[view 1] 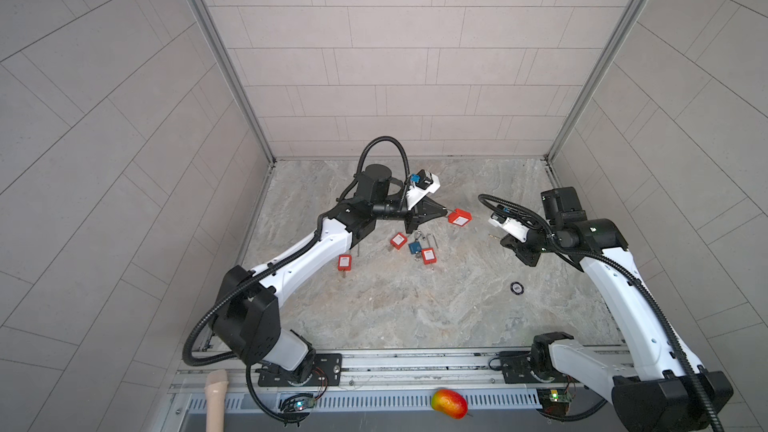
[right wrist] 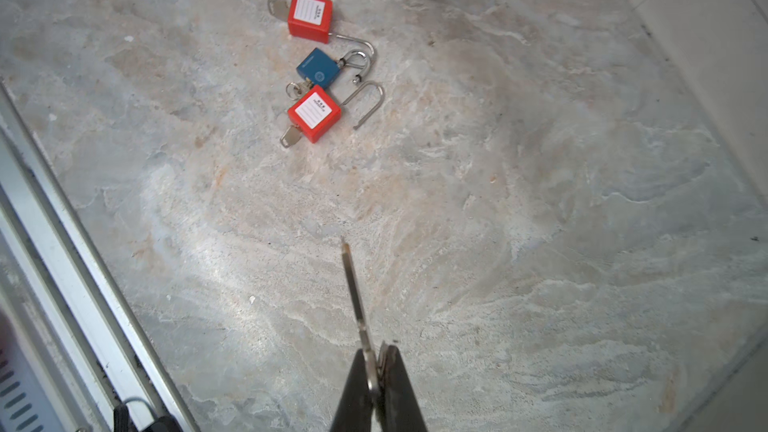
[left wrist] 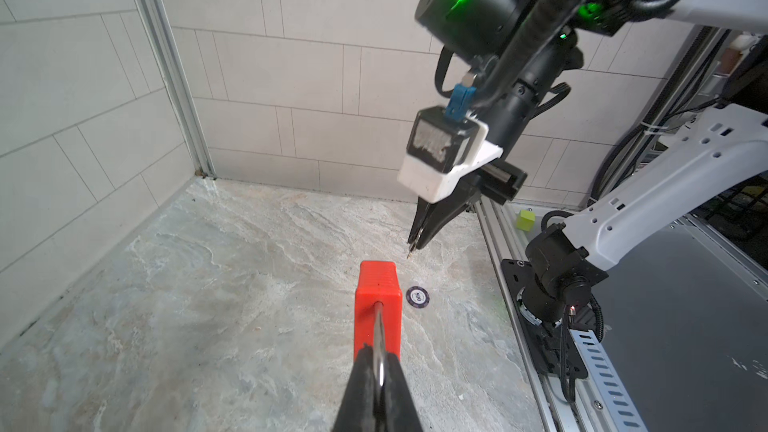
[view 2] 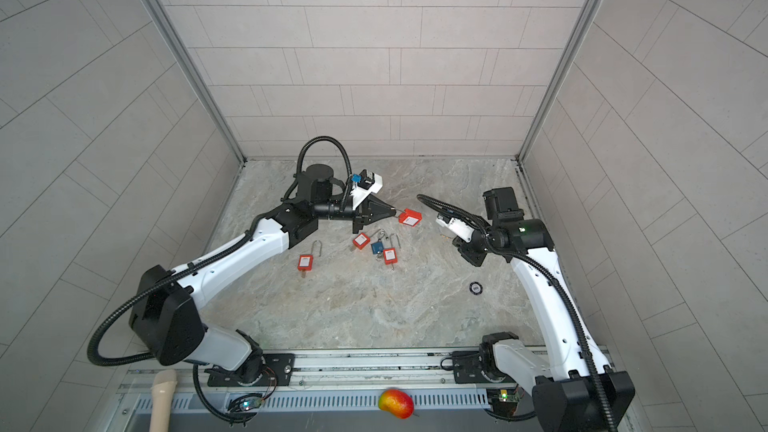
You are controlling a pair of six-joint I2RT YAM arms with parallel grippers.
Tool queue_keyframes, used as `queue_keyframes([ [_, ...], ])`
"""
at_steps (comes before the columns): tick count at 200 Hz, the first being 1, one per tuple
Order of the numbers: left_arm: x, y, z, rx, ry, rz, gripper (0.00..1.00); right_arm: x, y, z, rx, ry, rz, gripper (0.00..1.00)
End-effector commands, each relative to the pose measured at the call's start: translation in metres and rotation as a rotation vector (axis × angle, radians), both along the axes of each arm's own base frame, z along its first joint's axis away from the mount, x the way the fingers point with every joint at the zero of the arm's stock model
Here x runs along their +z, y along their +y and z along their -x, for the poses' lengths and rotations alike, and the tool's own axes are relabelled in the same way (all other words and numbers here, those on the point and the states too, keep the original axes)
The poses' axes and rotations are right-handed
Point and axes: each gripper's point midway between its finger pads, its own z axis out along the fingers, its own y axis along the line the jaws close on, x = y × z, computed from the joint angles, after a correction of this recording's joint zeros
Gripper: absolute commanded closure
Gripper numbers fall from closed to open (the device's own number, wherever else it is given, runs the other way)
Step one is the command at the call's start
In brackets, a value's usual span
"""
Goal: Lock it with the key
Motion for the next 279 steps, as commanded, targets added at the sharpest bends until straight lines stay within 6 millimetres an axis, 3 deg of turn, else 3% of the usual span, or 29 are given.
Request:
queue_keyframes([
  [1, -0.031, -0.007, -0.004, 0.003, 0.108, -0.121, 1.0, 0.008, -0.006, -0.005, -0.091, -0.041, -0.02, 1.0],
  [55, -0.088, -0.04, -0.015, -0.024, 0.292, -0.363, 1.0, 0.014, -0.027, -0.013, -0.338, -0.033, -0.044, 1.0],
  [92, -0.119, -0.061, -0.02, -0.052, 0.39, -0.493, 1.0, 0.015, -0.026, -0.007, -0.369, -0.012, -0.078, 1.0],
  [159, -0.156, -0.081, -0.042, -0.08, 0.44, -0.601, 1.0, -0.005, -0.029, -0.002, -0.433, 0.021, -0.094, 1.0],
  [199, -0.183, -0.092, -0.042, -0.063, 0.465, -0.643, 1.0, -0.015, -0.03, -0.001, -0.452, 0.047, -0.092, 1.0],
  [279, -0.218, -0.109, -0.036, -0.039, 0.468, -0.703, 1.0, -0.029, -0.03, -0.001, -0.465, 0.082, -0.091, 1.0],
])
